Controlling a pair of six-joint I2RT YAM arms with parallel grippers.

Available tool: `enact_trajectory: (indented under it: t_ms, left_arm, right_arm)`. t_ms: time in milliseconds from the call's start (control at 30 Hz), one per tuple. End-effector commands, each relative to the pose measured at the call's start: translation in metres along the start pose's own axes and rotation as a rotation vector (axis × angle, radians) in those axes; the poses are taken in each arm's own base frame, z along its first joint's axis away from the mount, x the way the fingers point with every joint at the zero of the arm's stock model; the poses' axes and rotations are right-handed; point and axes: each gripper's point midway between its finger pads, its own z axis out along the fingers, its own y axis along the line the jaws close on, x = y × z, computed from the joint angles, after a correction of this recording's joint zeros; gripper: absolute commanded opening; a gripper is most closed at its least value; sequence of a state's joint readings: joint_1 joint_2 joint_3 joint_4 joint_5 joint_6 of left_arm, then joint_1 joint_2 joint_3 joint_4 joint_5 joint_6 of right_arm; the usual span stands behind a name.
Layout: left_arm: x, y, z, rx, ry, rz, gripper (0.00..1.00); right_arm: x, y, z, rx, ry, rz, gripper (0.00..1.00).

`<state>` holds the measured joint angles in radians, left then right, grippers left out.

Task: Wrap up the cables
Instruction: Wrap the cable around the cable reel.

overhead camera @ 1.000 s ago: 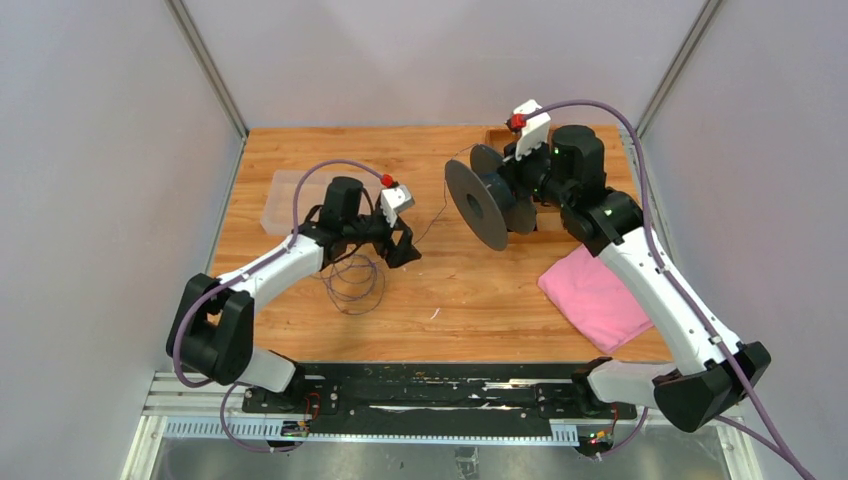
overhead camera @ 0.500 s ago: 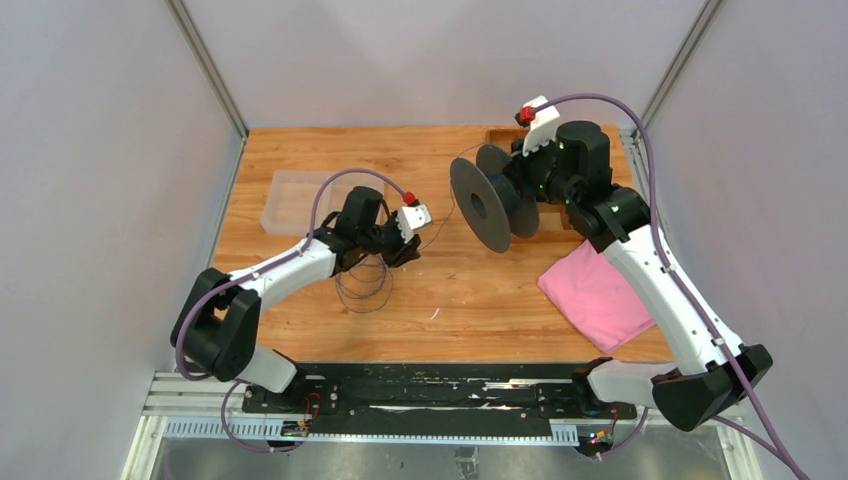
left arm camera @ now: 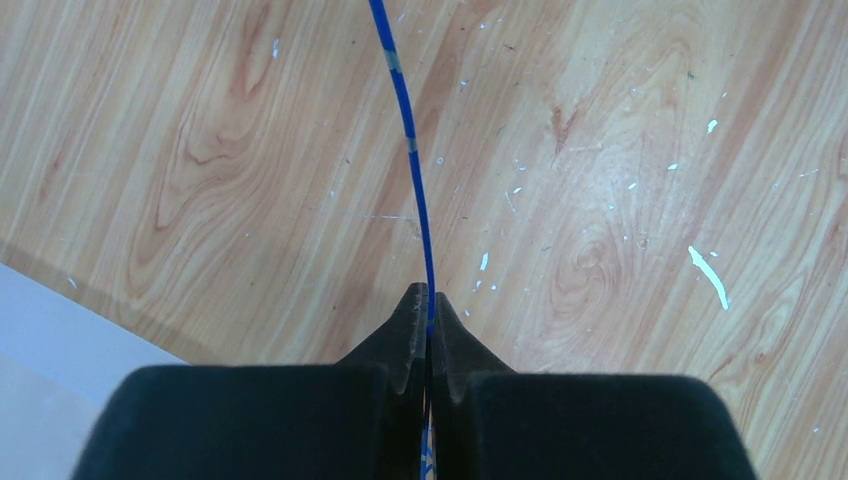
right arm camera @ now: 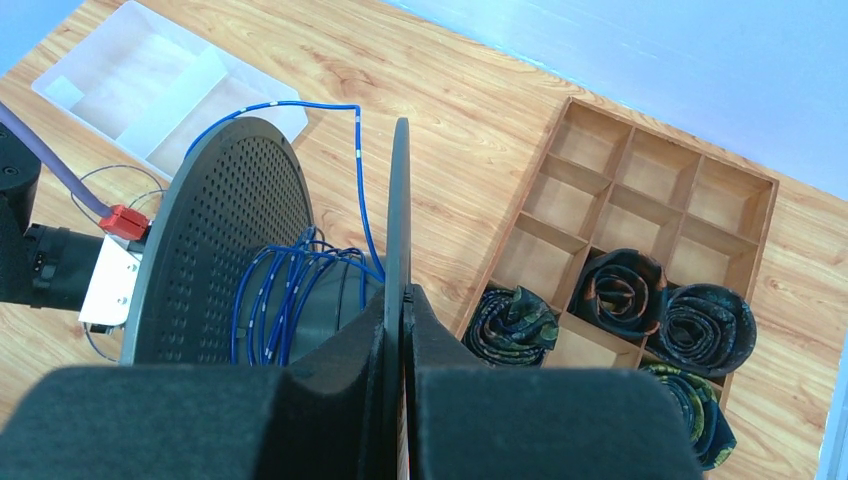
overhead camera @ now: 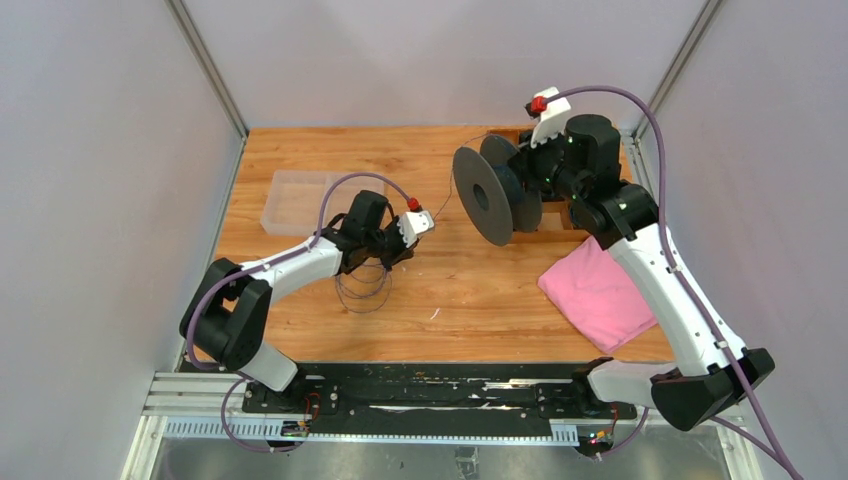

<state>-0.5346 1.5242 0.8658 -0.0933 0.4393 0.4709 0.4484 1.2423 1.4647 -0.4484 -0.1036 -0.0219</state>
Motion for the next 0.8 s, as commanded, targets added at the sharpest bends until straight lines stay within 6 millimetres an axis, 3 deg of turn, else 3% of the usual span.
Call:
enact_trajectory:
  t_ms: [0, 167, 433, 767]
  left_arm:
    - [-0.017, 0.009, -0.005, -0.047, -0.025, -0.010, 0.00]
    - [-0.024, 0.024, -0.015, -0.086, -0.053, -0.144, 0.00]
    - [-0.006, 0.056, -0.016, -0.093, 0.013, -0.430, 0.00]
    - [0.016, 0.066, -0.009, -0.133, 0.109, -0.478, 0.00]
  right_arm:
    - [-0.029, -0.006, -0.010, 0.007, -0.089, 0.023, 0.01]
    - [-0.026, -0.008, -0.016, -0.001, -0.087, 0.035, 0.01]
    - [-0.032, -0.008, -0.019, -0.044, -0.093, 0.095, 0.01]
    - [-0.041, -0.014, -0.020, -0.066, -0.102, 0.164, 0.01]
